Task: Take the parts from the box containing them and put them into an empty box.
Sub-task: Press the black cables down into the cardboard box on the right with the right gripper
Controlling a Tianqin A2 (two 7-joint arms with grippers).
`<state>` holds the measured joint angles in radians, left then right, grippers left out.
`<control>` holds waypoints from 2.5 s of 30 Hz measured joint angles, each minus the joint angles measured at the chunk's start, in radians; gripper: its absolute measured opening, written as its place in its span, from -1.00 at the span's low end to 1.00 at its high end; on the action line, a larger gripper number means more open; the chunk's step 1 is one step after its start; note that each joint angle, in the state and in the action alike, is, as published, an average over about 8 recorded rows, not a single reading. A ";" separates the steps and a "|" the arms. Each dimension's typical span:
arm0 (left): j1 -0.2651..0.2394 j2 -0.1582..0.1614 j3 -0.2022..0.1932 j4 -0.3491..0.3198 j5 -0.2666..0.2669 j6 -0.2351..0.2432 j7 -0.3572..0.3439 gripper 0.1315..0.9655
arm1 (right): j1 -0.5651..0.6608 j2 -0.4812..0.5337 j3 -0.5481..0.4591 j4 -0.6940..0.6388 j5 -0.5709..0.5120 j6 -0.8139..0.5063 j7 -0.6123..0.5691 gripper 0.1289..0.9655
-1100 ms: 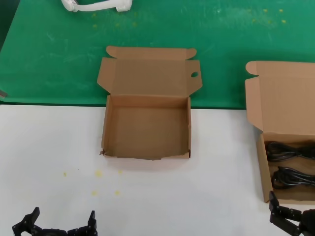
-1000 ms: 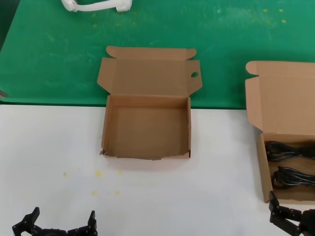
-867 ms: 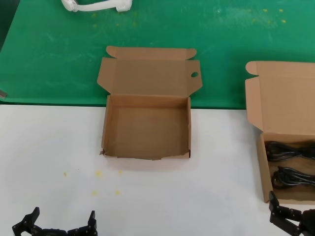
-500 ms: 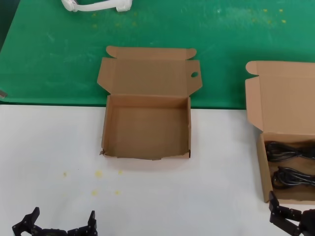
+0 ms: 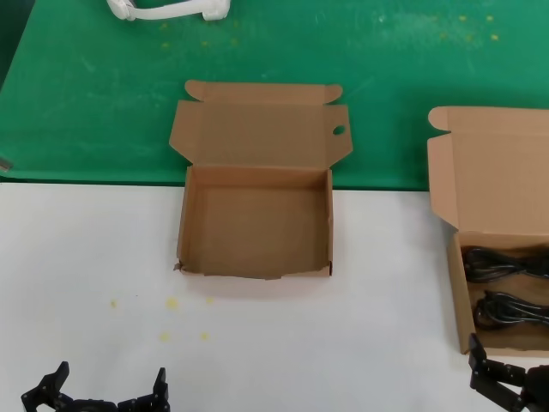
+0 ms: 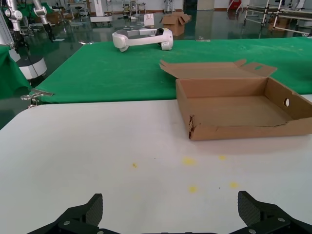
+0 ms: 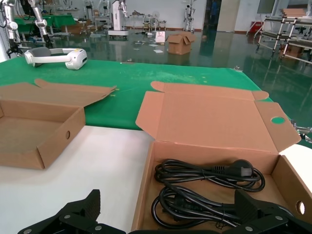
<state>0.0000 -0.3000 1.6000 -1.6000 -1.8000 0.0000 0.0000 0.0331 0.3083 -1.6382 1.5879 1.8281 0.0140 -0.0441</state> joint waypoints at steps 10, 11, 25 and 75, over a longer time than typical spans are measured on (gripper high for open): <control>0.000 0.000 0.000 0.000 0.000 0.000 0.000 1.00 | 0.000 0.000 0.000 0.000 0.000 0.000 0.000 1.00; 0.000 0.000 0.000 0.000 0.000 0.000 0.000 1.00 | 0.000 0.000 0.000 0.000 0.000 0.000 0.000 1.00; 0.000 0.000 0.000 0.000 0.000 0.000 0.000 1.00 | 0.000 0.000 0.000 0.000 0.000 0.000 0.000 1.00; 0.000 0.000 0.000 0.000 0.000 0.000 0.000 1.00 | 0.433 0.575 -0.624 -0.092 0.543 0.378 -0.904 1.00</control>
<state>0.0000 -0.3000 1.6000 -1.6000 -1.7999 0.0000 -0.0001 0.4664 0.8837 -2.2624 1.4957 2.3713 0.3921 -0.9476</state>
